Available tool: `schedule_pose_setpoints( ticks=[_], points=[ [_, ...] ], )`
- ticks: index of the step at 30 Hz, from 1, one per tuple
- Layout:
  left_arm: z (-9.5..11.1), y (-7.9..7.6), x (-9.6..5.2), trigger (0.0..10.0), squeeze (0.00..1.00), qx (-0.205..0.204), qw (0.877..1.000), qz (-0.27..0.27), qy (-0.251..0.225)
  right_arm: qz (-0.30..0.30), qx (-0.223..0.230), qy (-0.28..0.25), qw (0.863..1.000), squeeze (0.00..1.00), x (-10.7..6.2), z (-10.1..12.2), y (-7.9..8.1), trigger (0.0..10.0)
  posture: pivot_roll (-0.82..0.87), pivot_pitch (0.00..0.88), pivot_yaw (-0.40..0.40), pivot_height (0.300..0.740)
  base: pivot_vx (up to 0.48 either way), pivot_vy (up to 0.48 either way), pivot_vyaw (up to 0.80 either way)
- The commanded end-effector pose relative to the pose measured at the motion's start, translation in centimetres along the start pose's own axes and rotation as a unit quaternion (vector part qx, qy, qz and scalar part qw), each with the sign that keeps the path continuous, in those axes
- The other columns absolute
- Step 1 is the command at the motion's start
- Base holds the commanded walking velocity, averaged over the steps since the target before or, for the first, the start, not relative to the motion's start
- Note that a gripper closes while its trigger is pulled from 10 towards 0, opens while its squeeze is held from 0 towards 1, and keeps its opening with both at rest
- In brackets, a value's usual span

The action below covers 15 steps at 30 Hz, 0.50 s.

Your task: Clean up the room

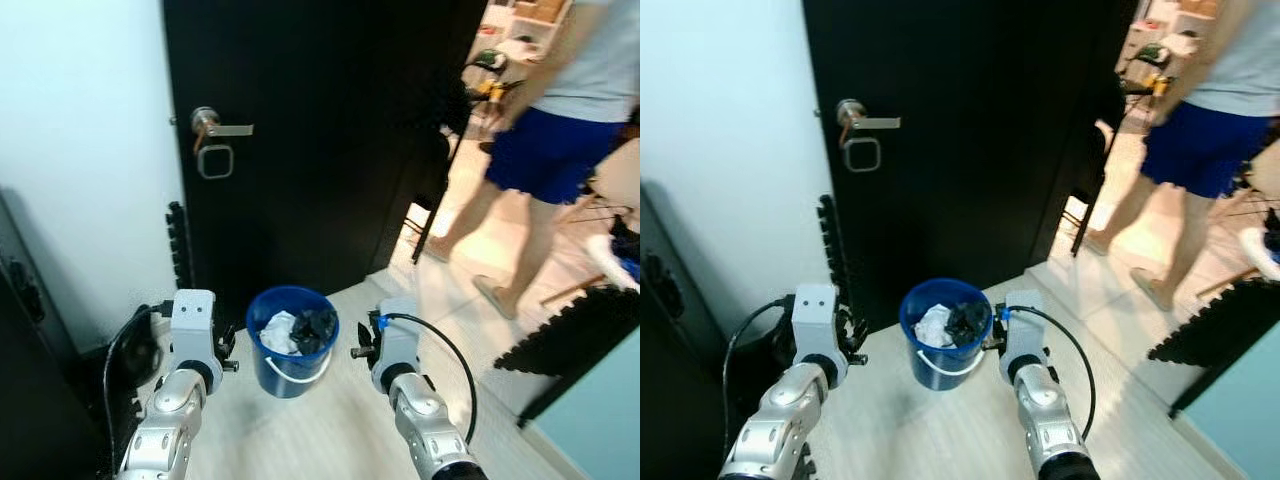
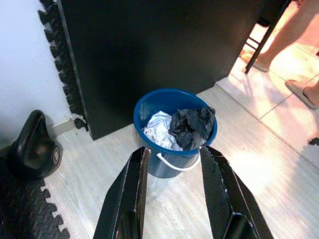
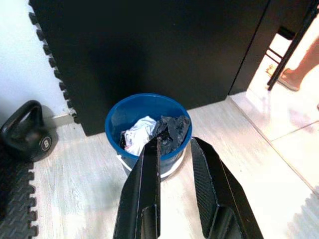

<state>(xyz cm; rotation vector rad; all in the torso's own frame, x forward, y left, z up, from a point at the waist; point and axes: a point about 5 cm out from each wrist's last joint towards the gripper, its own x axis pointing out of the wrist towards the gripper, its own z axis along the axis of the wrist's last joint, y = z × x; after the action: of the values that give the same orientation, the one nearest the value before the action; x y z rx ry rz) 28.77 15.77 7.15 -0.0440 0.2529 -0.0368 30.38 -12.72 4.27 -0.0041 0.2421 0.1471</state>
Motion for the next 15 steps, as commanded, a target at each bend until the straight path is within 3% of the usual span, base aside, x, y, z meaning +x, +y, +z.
schedule_pose_setpoints(
  ticks=[1,7,15],
  points=[
    [-0.16,-0.26,-0.06,10.0,0.0,-0.002,1.0,-0.003,0.005,-0.003,0.002,0.002,1.0,0.0,0.13,0.21,-0.26,10.0,0.07,0.0,-0.119,0.726,0.0,0.0,0.0],
    [-0.3,-0.26,-0.13,10.0,0.0,-0.003,1.0,-0.003,0.007,-0.002,0.001,0.009,1.0,0.0,0.2,0.16,-0.17,10.0,0.07,0.0,-0.12,0.726,0.0,0.0,-0.16],
    [-0.28,-0.31,-0.03,10.0,0.0,-0.001,1.0,-0.006,0.008,-0.009,0.001,0.014,1.0,0.0,0.16,-0.04,-0.44,10.0,0.07,0.0,-0.114,0.726,0.0,0.0,-0.8]
  ],
)
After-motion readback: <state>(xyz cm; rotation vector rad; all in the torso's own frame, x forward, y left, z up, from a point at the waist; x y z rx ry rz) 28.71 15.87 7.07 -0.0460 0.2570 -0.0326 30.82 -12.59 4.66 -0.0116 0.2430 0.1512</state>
